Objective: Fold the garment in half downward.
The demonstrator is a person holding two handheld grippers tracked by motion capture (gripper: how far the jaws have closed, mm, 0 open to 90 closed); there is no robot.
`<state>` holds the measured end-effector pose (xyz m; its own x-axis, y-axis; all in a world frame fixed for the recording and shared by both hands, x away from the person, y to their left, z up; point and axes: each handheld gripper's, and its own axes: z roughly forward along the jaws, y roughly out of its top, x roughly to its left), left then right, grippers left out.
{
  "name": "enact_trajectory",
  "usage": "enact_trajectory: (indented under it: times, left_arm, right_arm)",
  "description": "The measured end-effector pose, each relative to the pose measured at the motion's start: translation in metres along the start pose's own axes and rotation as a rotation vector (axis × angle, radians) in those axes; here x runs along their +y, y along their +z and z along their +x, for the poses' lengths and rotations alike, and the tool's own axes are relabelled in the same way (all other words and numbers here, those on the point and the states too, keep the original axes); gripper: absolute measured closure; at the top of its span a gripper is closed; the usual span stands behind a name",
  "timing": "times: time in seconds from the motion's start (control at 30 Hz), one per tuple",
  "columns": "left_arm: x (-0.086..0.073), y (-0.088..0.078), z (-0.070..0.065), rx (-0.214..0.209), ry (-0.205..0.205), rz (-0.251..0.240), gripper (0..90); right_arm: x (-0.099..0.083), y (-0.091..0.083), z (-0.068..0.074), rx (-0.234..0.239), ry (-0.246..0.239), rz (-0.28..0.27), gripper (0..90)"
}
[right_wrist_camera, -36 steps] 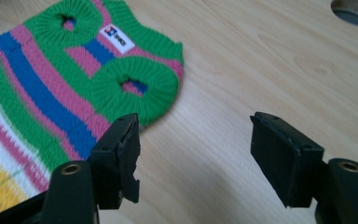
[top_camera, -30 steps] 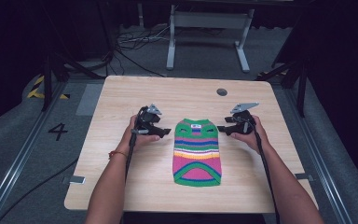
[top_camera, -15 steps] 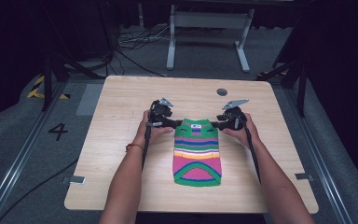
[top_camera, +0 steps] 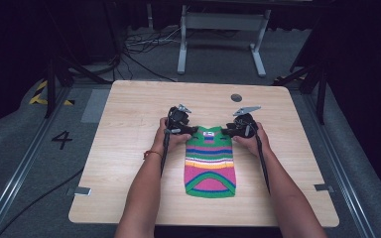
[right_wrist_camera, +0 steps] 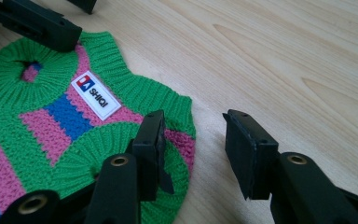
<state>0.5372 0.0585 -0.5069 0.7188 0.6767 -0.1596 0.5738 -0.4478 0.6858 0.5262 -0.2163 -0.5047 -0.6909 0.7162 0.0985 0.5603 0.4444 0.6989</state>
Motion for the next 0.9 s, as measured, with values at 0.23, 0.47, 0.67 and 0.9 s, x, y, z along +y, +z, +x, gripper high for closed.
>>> enact_trajectory:
  times: [0.23, 0.47, 0.67, 0.9]
  left_arm:
    - [-0.002, -0.001, -0.002, -0.048, 0.006, -0.003, 60.6]
    - [-0.003, -0.001, -0.006, -0.078, 0.017, -0.014, 79.1]
    - [0.000, -0.004, -0.012, -0.044, 0.069, -0.020, 83.9]
    - [0.008, -0.016, -0.019, -0.021, 0.124, -0.056, 84.6]
  right_arm:
    - [0.001, 0.000, 0.004, 0.004, -0.021, 0.018, 69.5]
    - [0.001, -0.001, 0.007, 0.033, -0.019, 0.019, 83.3]
    - [0.001, -0.003, 0.007, 0.028, -0.036, 0.011, 85.5]
    - [0.007, -0.016, 0.012, 0.028, -0.071, -0.038, 85.7]
